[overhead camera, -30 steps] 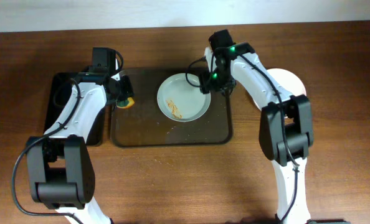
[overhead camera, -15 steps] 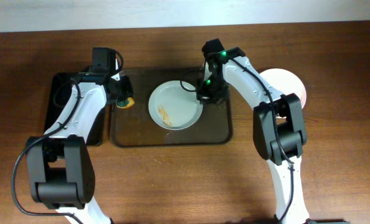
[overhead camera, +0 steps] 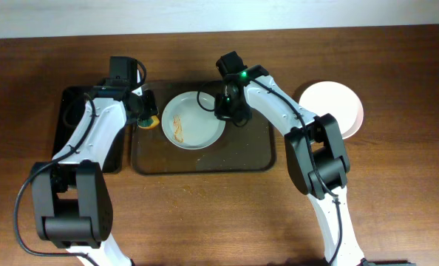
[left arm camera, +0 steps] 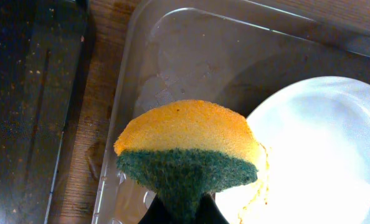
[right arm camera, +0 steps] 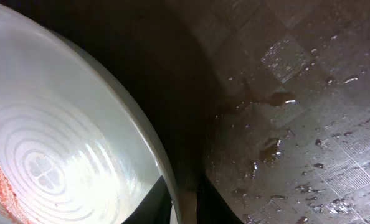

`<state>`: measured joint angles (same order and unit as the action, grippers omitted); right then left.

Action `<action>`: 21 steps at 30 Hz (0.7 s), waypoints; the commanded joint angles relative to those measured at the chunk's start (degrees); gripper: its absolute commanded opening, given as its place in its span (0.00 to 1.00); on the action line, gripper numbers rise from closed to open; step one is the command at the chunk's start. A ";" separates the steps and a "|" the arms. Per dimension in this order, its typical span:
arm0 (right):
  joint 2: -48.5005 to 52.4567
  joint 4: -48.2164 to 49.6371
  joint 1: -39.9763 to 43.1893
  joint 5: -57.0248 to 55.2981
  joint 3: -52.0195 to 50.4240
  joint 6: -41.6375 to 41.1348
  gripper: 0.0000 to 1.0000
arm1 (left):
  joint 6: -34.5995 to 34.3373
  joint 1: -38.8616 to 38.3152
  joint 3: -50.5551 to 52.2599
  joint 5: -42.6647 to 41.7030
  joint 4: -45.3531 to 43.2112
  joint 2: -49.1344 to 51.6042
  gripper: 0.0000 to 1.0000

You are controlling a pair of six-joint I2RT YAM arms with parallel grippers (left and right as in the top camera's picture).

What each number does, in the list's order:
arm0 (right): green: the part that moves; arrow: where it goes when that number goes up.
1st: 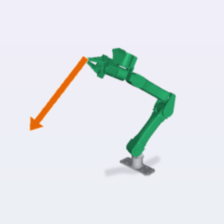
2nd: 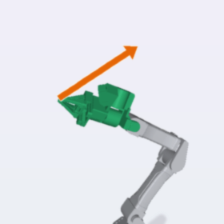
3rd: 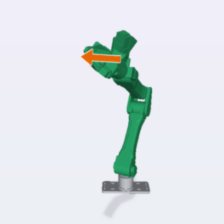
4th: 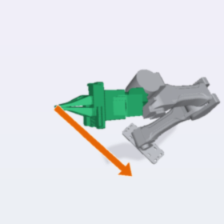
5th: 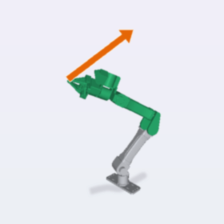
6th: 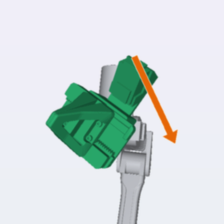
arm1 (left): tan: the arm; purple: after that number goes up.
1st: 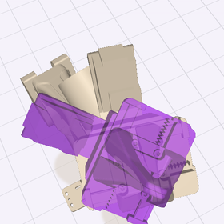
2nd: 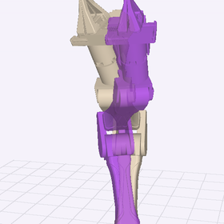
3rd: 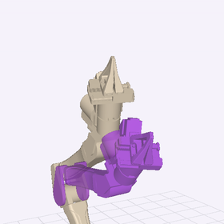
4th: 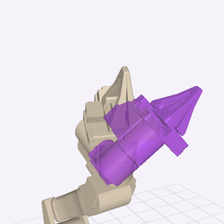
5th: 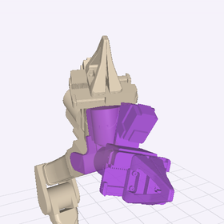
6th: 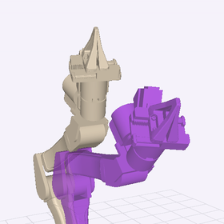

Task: Clean dirty plates on tray and stack at the side
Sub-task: 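Move the sponge in the left gripper onto the held plate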

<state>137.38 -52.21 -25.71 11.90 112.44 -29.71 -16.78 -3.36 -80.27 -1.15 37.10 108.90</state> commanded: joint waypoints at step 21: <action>1.66 -0.46 -1.44 1.55 -0.04 -0.81 0.04 | 24.41 -6.80 -0.35 -8.31 -11.13 10.03 0.00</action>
<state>137.45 -52.40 -26.35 14.04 112.51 -30.22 3.77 -10.17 -80.25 -8.01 27.49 117.78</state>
